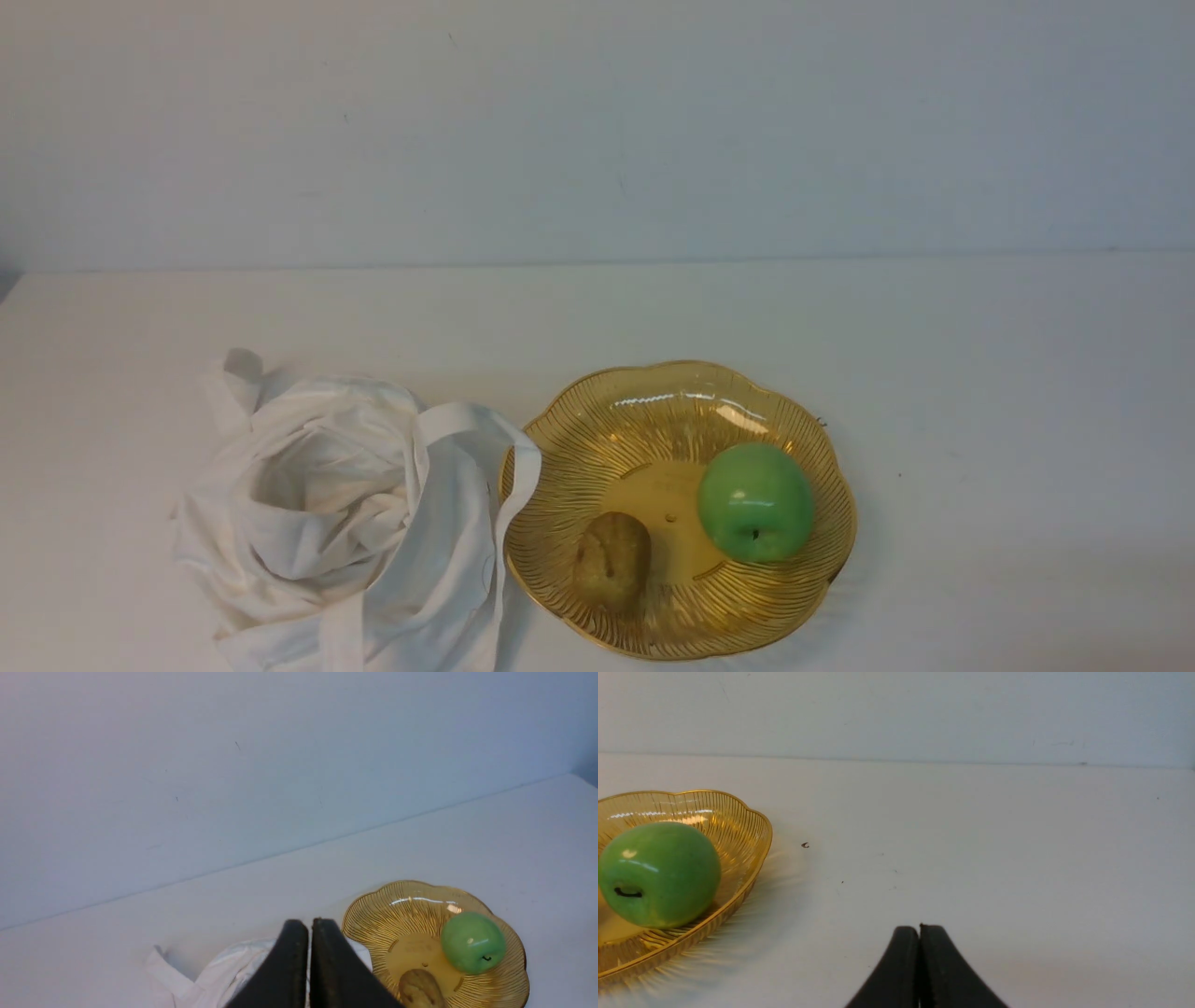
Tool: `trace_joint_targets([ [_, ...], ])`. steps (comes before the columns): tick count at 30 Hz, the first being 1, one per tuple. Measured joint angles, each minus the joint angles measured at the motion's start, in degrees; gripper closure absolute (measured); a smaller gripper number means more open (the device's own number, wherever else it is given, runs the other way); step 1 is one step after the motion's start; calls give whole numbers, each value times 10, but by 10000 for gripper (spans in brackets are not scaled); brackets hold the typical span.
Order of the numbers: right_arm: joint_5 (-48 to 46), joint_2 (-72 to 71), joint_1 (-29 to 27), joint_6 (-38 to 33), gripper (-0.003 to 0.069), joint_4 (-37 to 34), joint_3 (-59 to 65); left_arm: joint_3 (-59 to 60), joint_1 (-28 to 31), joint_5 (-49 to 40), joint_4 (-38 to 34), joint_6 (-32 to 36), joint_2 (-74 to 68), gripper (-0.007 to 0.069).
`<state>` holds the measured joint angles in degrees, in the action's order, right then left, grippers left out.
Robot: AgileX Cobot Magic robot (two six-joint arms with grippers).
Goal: Take the fruit out of the cloth bag on the white table and place them on a plate.
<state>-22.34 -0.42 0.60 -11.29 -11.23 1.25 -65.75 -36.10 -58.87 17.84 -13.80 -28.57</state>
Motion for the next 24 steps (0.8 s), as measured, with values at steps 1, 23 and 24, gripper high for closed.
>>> trace_joint_targets([
  [1, 0, 0, 0, 0, 671, 0, 0, 18, 0, 6, 2, -4, 23, 632],
  [23, 0, 0, 0, 0, 671, 0, 0, 403, 69, 185, -29, -2, 266, 632],
  [24, 0, 0, 0, 0, 671, 0, 0, 416, 78, 189, -42, 13, 273, 632],
])
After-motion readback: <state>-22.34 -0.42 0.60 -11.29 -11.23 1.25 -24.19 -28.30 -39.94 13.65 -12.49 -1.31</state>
